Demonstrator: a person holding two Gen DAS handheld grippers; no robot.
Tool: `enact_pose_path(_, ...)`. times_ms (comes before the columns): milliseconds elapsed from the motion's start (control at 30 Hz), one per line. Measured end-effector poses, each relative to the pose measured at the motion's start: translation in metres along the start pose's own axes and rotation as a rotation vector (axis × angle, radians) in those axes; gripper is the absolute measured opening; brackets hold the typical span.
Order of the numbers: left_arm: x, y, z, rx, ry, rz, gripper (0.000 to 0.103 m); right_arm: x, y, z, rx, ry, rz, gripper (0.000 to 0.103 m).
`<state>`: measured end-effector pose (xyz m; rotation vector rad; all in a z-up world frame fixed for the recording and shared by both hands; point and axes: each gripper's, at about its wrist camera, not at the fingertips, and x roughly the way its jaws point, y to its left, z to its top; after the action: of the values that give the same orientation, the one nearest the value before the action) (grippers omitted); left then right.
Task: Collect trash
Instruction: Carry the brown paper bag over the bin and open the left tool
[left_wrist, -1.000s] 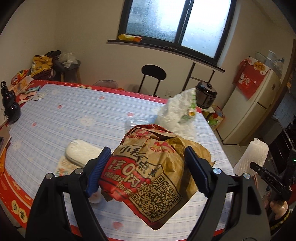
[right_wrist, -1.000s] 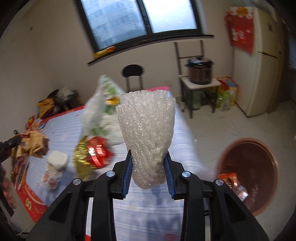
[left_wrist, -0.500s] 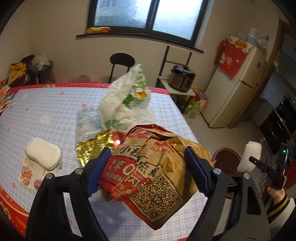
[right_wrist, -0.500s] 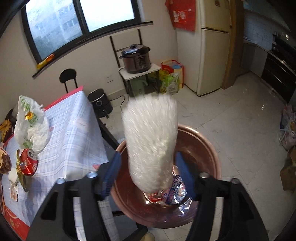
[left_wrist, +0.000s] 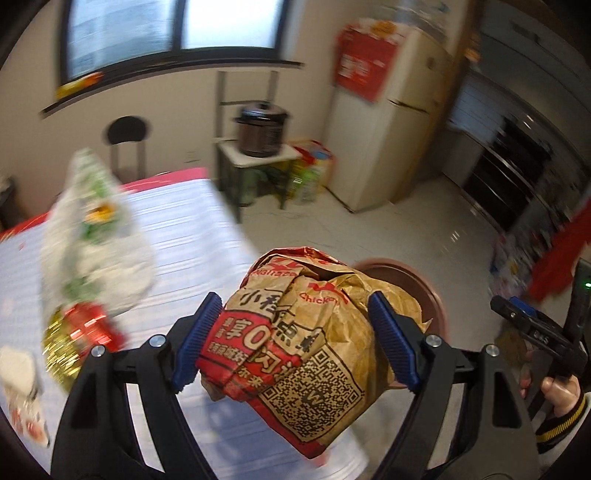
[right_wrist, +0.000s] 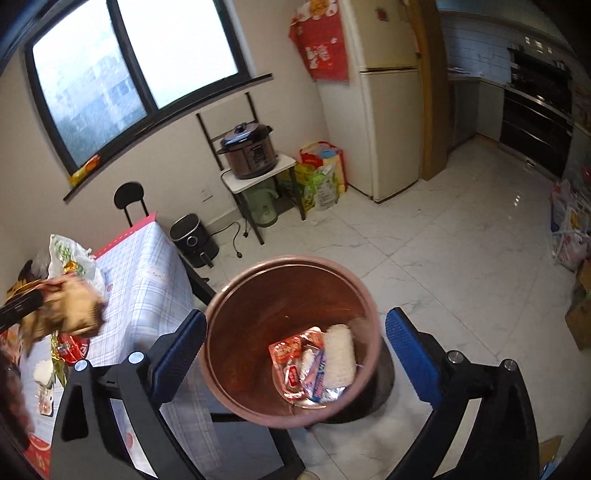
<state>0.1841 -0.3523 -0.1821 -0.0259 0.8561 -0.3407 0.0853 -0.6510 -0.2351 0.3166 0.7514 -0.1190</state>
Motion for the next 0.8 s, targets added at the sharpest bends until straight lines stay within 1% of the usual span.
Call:
enact_pose_path(100,0.028,-0.046,0.013,0.085,0.009,-0.085,0.082,-0.017,-0.018,-0.010,0.033,-0.009,-0.023,0.096)
enact_pose_path(167,0.041,-0.069,0.021,0.131,0.002,-0.136,0.087,-0.026,-0.033,-0.018,0.052,-0.008,-0.052,0.096)
enact_pose_path(200,0.045,-0.077,0.024,0.147,-0.010,-0.147,0.091,-0.028,-0.037,-0.020,0.063,-0.006,-0.068,0.096)
enact_pose_path(233,0.047,-0.087,0.027,0.166,-0.032,-0.152,0.098,-0.031,-0.043,-0.023,0.075,-0.005,-0.079,0.096)
enact_pose_path(300,0.047,-0.098,0.030,0.191,-0.056,-0.144,0.097,-0.036,-0.053,-0.028,0.105,-0.004,-0.091,0.096)
enact_pose_path(400,0.039,-0.098,0.030,0.192,-0.073,-0.126,0.097,-0.044,-0.063,-0.031,0.138,-0.010,-0.095,0.096)
enact_pose_path(500,0.030,-0.082,0.026,0.158,-0.068,-0.104,0.097,-0.046,-0.064,-0.032,0.143,-0.016,-0.097,0.096)
enact_pose_path(600,0.016,-0.052,0.018,0.107,-0.063,-0.049,0.097,-0.045,-0.058,-0.030,0.141,-0.020,-0.085,0.096)
enact_pose_path(667,0.000,-0.021,0.009,0.065,-0.069,-0.002,0.097,-0.043,-0.052,-0.028,0.133,-0.019,-0.071,0.096)
enact_pose_path(800,-0.040,0.054,-0.018,-0.060,-0.082,0.131,0.097,-0.030,-0.021,-0.022,0.098,-0.002,-0.021,0.096)
